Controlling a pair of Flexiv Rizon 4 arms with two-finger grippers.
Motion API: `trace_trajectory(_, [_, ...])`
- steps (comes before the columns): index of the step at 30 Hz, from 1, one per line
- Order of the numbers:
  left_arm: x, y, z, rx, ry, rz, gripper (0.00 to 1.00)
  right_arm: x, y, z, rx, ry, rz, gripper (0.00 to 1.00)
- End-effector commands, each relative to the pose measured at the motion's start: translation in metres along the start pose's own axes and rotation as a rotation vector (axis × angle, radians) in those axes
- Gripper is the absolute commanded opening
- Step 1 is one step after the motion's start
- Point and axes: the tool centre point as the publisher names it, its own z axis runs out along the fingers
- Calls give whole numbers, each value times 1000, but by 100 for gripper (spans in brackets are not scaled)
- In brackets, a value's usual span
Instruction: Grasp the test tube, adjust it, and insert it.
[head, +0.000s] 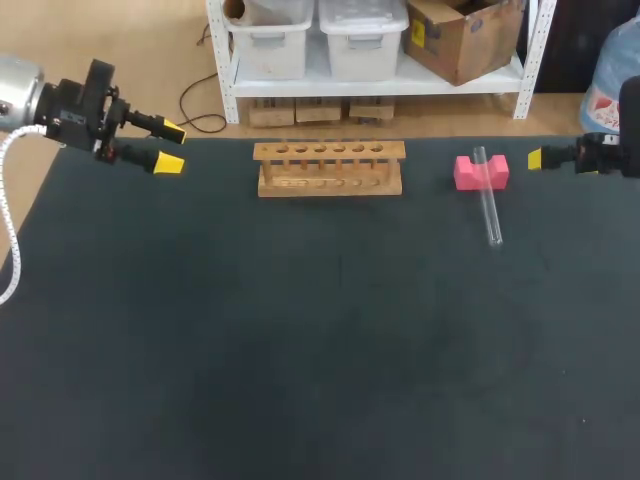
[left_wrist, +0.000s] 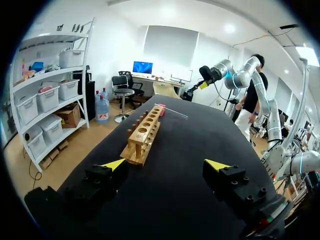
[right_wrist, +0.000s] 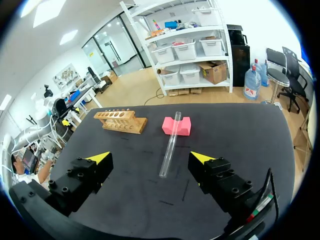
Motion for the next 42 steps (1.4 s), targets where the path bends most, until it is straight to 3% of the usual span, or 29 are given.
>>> trace_trajectory(1, [1, 1, 0, 1, 0, 2, 100, 0, 2, -1, 11, 0, 0, 100])
trace_trajectory(7, [1, 1, 0, 1, 0, 2, 100, -14, 3, 16, 181, 15, -26, 100])
trace_trajectory(16, [1, 1, 0, 1, 0, 2, 100, -19, 4, 46, 371, -4, -49, 100])
trace_trajectory(23, [1, 1, 0, 1, 0, 2, 100, -13, 6, 68, 480, -52, -81, 100])
trace_trajectory(32, [1, 1, 0, 1, 0, 2, 100, 1, 2, 88, 626, -42, -110, 100])
trace_trajectory(42, [1, 1, 0, 1, 0, 2, 100, 21, -8, 108, 702, -3, -141, 100])
